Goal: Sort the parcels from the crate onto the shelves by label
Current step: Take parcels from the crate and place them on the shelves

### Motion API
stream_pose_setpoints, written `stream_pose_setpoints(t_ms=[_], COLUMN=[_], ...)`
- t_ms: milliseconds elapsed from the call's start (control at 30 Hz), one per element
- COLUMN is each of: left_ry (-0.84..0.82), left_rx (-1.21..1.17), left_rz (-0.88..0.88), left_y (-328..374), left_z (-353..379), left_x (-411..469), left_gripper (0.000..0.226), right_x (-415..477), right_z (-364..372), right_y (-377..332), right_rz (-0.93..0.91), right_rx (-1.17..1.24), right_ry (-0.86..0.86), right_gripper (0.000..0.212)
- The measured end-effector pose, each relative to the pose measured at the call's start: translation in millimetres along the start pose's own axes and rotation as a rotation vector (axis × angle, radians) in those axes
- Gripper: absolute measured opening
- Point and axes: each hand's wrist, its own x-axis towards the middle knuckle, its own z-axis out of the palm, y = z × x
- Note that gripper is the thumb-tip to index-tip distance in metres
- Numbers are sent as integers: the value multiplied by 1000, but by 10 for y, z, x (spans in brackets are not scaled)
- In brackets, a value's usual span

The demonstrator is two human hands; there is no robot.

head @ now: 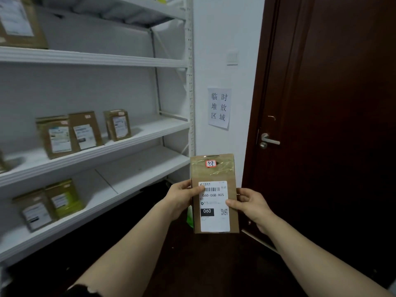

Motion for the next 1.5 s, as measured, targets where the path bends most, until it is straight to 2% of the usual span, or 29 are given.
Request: stream_pose_setpoints(t_ms=[300, 500, 767, 1133, 1267, 1500], left_ry=[110, 177, 190, 206, 227, 267], left_rx=[0, -26, -92, -75, -67, -65], left_rz=[14, 14, 51, 61, 66, 72], left_y=[38, 32, -11, 38, 58, 65], left_z=[-435, -694, -912, -1037, -1130, -1375], left_x=[-209, -298, -327, -342, -370, -381], left_gripper=[28, 26, 26, 29, 25, 24], right_x=[61, 111, 120, 158, 209, 250], right_z=[464, 755, 944, 1064, 1173, 1419], right_y=[-78, -111, -127, -179, -192, -245], right_rz=[-17, -15, -23, -24, -30, -58], right_rx=[-14, 20, 14, -13, 4, 4], right_ry=[-126, -187, -224, -244, -262, -299], right_gripper=[23, 32, 35, 28, 34, 30])
